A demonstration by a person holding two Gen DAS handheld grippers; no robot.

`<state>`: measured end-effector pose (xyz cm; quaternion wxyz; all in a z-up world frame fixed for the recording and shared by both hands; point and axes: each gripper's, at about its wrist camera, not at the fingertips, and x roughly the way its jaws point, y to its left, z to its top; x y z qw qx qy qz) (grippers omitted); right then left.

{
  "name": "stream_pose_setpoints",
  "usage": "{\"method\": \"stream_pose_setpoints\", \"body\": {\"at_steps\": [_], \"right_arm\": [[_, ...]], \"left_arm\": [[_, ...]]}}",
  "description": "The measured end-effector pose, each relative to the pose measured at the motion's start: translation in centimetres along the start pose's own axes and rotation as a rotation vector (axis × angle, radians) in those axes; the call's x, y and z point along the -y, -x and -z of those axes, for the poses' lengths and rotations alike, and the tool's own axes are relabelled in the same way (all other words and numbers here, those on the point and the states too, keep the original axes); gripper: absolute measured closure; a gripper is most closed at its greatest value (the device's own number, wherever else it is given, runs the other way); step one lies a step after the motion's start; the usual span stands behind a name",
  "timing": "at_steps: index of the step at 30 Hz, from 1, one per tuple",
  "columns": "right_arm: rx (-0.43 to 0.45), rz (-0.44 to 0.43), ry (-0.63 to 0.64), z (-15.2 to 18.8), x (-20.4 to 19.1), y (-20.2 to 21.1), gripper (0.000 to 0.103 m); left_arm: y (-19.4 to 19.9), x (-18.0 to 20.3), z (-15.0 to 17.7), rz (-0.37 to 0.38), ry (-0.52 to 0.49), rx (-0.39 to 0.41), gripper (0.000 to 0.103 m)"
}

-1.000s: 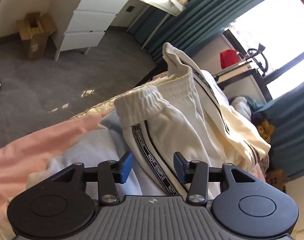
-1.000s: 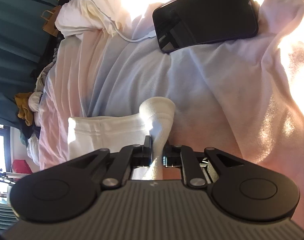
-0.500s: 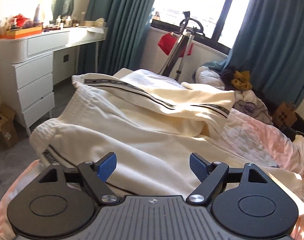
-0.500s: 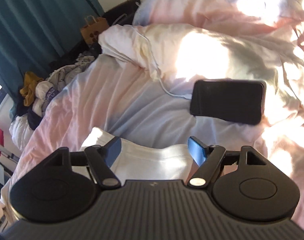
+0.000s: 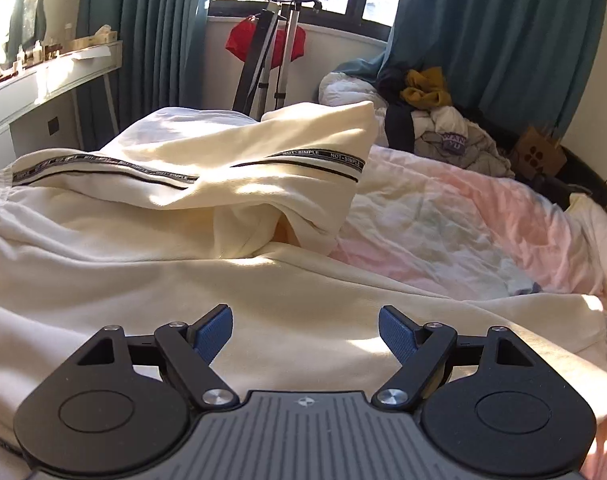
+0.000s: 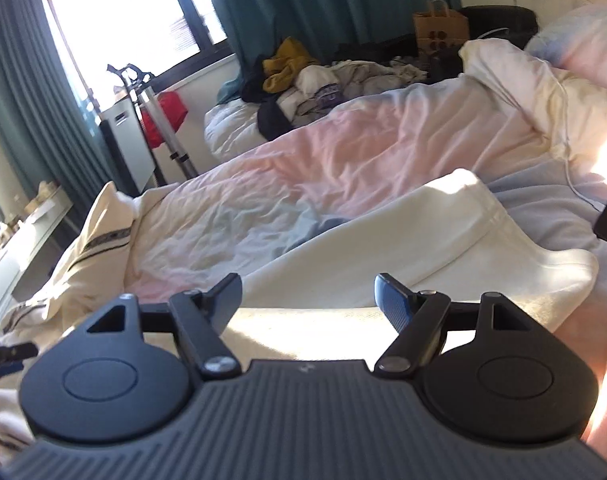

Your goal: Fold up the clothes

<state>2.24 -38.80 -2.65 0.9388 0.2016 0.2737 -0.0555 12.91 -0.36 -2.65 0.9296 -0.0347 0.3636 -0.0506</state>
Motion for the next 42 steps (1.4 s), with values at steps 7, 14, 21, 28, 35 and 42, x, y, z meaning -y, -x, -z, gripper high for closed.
{"method": "stream_pose_setpoints", "body": {"at_steps": [7,14,21,28,35,42], "right_arm": [[-0.047,-0.069,0.036,0.6,-1.4,-1.5,0.027],[-0.087,-0.050,0.062,1.8,-1.9,-5.0,0.027],[-0.120,-0.040,0.071,2.6,-2.0,-9.4,0.027],[-0.072,-0.061,0.126,3.0,-2.8,-11.5,0.028],[0.043,-0.192,0.178,3.0,-4.3,-8.7,0.028],[-0.098,-0.416,0.078,3.5,-5.4,-6.8,0.027]], "left_arm": [[-8.5,3.4,-2.0,-0.064,-0.064,-0.036,0.021],[-17.6,5.3,-3.8,-0.184,-0.061,-0.053,0.019],[-22.0,2.5,-7.2,-0.217,0.200,0.029,0.032],[-17.7,-0.9,-9.1,-0.142,0.327,0.189,0.086],[-6.4,-9.4,-9.9,0.028,0.508,0.324,0.089],[-2.1,-18.3,-5.0,0.125,0.704,0.327,0.089]]}}
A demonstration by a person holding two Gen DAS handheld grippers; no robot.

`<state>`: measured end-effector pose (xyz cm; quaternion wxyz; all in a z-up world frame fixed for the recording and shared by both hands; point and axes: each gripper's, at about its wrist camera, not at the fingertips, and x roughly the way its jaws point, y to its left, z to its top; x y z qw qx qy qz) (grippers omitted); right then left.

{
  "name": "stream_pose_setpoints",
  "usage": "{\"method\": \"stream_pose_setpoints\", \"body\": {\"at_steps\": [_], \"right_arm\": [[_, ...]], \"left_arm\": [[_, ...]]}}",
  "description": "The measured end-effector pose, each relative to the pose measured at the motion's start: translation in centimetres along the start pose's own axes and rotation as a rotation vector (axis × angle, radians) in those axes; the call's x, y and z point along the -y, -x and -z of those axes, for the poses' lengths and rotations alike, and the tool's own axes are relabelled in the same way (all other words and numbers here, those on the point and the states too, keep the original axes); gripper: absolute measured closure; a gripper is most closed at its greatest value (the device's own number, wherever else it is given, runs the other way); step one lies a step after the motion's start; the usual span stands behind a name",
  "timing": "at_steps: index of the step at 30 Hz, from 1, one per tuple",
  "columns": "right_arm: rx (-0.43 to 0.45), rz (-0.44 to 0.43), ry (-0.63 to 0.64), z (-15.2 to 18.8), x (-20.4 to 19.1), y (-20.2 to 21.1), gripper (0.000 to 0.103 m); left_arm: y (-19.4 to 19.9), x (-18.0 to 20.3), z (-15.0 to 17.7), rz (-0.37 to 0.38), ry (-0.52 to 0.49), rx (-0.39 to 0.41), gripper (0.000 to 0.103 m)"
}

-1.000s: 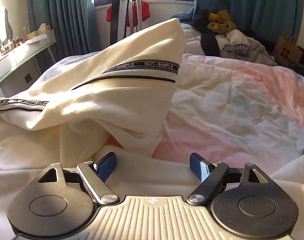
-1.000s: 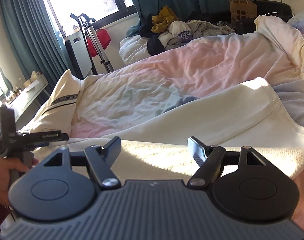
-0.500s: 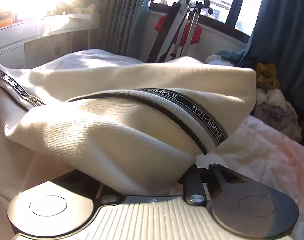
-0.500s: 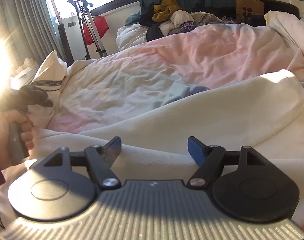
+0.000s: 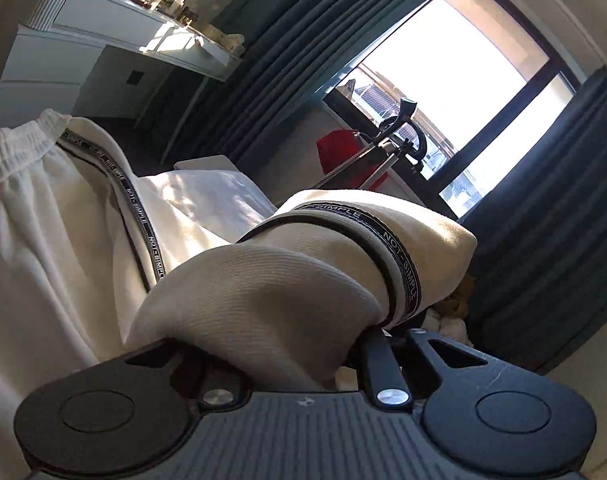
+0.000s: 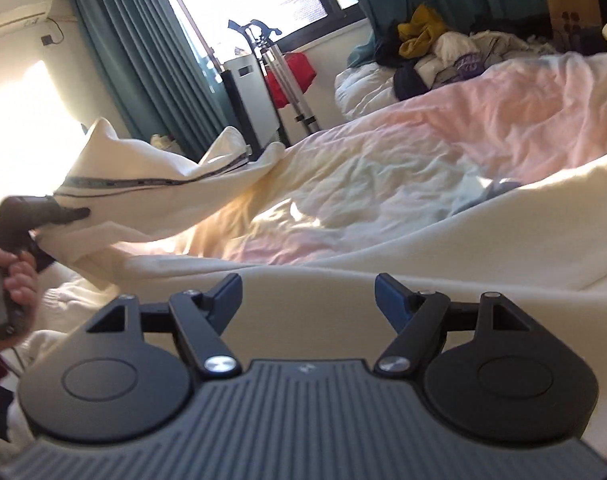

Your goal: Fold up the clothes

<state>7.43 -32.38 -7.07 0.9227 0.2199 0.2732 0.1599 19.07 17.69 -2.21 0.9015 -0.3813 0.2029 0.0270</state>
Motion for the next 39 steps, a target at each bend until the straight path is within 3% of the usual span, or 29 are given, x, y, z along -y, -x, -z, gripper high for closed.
{"method": "stream_pose_setpoints", "body": {"at_steps": [3,6,11,14,18,24,26,27,29,31,33,36,39], "right_arm": [[-0.070,-0.082,-0.013,-0.1,-1.4,-1.2,0.027],[-0.118,-0.112,-0.062,-1.1,-2.5,-4.3,0.027],[-0.104,-0.132,-0.230,-5.2,-3.2,-13.5,0.027],[-0.078,-0.104,-0.280,-8.4,-3.9,-20.2,0.027],[-0.047,-0.033,-0.250,-11.5,-4.5,-28.9,0.028],[-0.014,0.076,-0.183,-13.1,-5.6,-37.4,0.032],[-0.002,0.115,-0.149,-13.2,-6.0,-38.9,0.038],[0.006,0.137,-0.130,-13.2,-6.3,-39.5,0.050],[0.034,0.173,-0.101,-13.3,-6.7,-40.1,0.057],[0.057,0.177,-0.084,-13.4,-7.1,-40.0,0.076],[0.065,0.195,-0.071,-13.8,-7.4,-39.6,0.086],[0.090,0.199,-0.078,-15.3,-7.6,-37.7,0.090],[0.133,0.203,-0.064,-17.5,-7.6,-34.9,0.091]], "left_arm": [[-0.5,-2.7,-0.6,0.013,0.103,-0.015,0.089],[-1.4,-3.8,-0.8,-0.002,0.107,-0.011,0.089],[-2.0,-5.6,-0.3,0.001,0.128,-0.046,0.088],[-2.2,-7.9,0.7,-0.007,0.146,-0.057,0.088],[-3.7,-10.3,0.7,-0.002,0.200,-0.054,0.088],[-5.6,-12.1,0.9,0.021,0.169,-0.036,0.088],[-5.8,-12.1,1.1,0.031,0.134,-0.030,0.088],[-5.9,-12.1,1.1,0.035,0.131,-0.028,0.088],[-5.7,-12.3,1.1,0.044,0.149,-0.026,0.088],[-5.5,-12.1,1.3,0.043,0.138,-0.025,0.088],[-5.3,-11.7,1.6,0.036,0.120,-0.023,0.087],[-4.8,-11.0,1.9,0.029,0.096,-0.026,0.086],[-4.0,-9.2,2.7,0.038,0.030,-0.030,0.077]]}}
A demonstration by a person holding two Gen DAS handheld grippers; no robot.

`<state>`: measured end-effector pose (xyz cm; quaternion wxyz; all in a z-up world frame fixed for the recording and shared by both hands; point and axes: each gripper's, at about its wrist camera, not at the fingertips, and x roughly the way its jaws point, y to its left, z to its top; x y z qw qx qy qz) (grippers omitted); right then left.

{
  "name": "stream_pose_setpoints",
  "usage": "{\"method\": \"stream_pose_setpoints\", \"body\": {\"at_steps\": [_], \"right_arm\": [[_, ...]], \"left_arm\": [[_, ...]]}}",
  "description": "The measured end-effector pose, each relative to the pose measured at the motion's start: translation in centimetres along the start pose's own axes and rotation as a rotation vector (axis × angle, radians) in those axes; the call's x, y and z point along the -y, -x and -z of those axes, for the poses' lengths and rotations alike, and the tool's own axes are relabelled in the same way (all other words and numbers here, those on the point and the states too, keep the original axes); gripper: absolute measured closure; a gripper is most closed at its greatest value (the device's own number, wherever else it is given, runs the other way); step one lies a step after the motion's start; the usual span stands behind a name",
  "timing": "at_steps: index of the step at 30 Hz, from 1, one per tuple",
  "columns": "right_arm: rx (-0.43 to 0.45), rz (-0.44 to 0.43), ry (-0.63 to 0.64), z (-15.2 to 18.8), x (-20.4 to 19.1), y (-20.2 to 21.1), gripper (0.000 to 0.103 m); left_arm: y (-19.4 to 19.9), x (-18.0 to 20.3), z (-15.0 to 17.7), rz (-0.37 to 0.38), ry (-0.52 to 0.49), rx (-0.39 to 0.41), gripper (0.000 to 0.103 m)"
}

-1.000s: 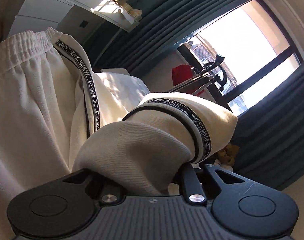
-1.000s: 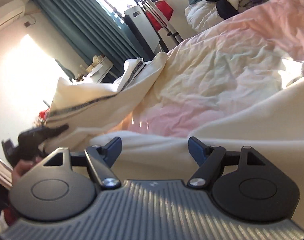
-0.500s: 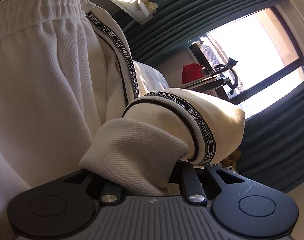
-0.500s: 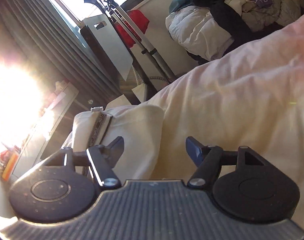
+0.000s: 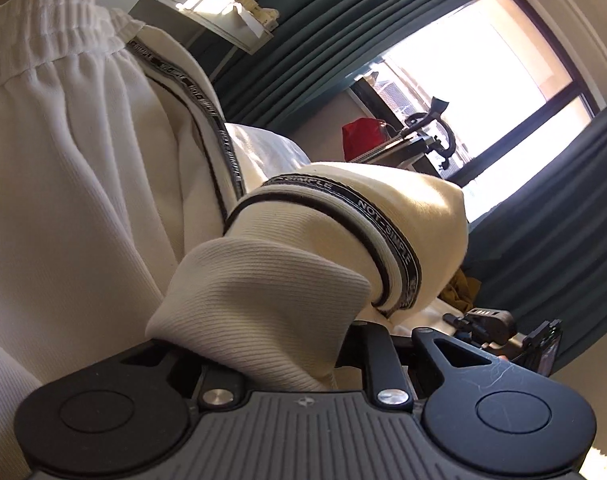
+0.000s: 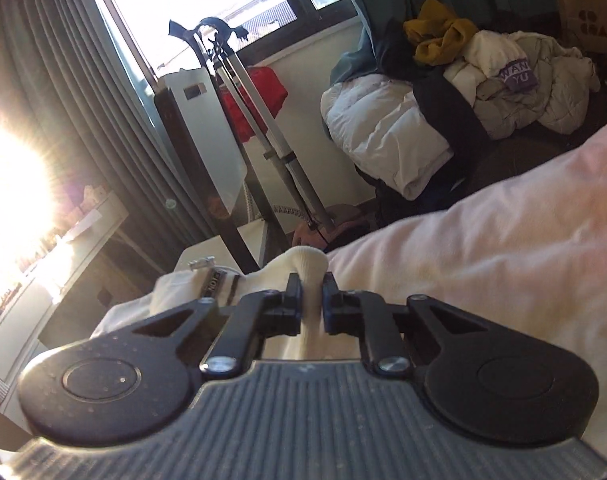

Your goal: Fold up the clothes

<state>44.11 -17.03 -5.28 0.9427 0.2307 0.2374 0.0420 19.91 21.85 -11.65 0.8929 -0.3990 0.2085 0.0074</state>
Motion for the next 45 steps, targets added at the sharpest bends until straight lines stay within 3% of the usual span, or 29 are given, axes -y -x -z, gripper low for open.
{"method": "stream_pose_setpoints", "body": {"at_steps": [4,7,8,14,18,22,26,31,38,45], "right_arm": [[0.069,0.072,-0.009,-4.5,3.1,4.1,0.091],[0.142,0.149,-0.022,-8.5,7.0,7.8,0.091],[0.168,0.180,-0.021,-9.6,8.4,9.1,0.091],[0.297,0.365,-0.070,-15.3,16.9,16.5,0.091],[0.342,0.457,-0.112,-17.1,21.8,19.9,0.091],[0.337,0.513,-0.124,-15.2,25.6,21.2,0.091],[0.259,0.562,-0.209,-10.6,29.7,21.6,0.091],[0.169,0.605,-0.305,-5.1,33.3,22.6,0.091],[0.239,0.519,-0.295,-4.8,32.6,26.8,0.092],[0.170,0.575,-0.274,-0.9,34.7,28.1,0.092]], "left_arm": [[0.2,2.5,1.5,0.061,-0.073,-0.021,0.050],[-0.1,4.2,3.0,0.128,-0.137,-0.058,0.045],[-0.2,4.7,3.6,0.148,-0.157,-0.067,0.038],[-0.3,6.7,6.7,0.228,-0.239,-0.118,0.033],[-0.4,6.9,7.7,0.242,-0.248,-0.134,0.031],[-1.3,6.1,8.1,0.207,-0.202,-0.167,0.030],[-2.7,5.0,7.3,0.199,-0.127,-0.193,0.030],[-2.9,5.2,6.7,0.180,-0.158,-0.194,0.030],[-2.4,5.7,6.3,0.159,-0.175,-0.193,0.030],[-2.8,5.5,5.6,0.161,-0.137,-0.195,0.031]]}}
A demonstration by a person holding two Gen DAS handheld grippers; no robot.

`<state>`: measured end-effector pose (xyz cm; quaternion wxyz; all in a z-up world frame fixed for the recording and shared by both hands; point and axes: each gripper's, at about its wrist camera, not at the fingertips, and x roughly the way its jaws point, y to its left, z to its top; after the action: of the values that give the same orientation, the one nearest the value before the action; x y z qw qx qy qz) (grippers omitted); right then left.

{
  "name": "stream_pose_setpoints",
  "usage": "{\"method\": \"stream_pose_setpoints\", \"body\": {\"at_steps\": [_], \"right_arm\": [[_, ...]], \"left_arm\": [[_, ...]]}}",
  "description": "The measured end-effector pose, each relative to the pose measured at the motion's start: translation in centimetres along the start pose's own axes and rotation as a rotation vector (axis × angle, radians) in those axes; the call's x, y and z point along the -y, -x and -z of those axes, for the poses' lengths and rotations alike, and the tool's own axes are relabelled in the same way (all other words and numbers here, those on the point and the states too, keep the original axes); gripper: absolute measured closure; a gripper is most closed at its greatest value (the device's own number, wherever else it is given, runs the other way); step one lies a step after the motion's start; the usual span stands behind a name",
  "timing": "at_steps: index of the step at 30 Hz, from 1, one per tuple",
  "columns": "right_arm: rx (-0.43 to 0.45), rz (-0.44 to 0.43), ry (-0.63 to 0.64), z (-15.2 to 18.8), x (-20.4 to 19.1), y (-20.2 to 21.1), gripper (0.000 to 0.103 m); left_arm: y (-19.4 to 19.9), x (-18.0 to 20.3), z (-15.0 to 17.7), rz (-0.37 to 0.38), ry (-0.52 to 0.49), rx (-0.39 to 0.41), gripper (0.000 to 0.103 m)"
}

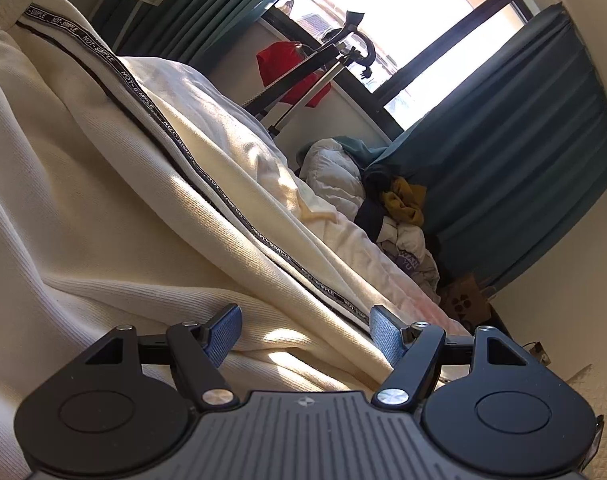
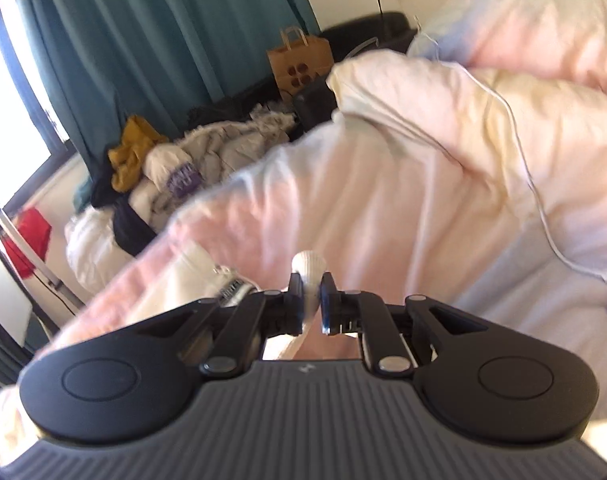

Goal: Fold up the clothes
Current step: 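Pinch the pants edge with the right gripper and pull it flat, then release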

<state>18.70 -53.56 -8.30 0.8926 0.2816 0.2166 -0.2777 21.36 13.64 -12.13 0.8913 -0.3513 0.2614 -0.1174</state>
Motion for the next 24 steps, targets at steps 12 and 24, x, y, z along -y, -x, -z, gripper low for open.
{"method": "stream_pose_setpoints", "body": {"at_steps": [12,24], "right_arm": [[-0.022,-0.126,0.013,2.7,2.2,5.8,0.088],[-0.089,-0.045,-0.259,3.7,8.0,15.0,0.088]], "left_arm": [[0.9,0.1,-0.2,-0.041,-0.030,0.002,0.031],[4.2,3.7,-1.0,-0.209,-0.152,0.001,0.031]]}}
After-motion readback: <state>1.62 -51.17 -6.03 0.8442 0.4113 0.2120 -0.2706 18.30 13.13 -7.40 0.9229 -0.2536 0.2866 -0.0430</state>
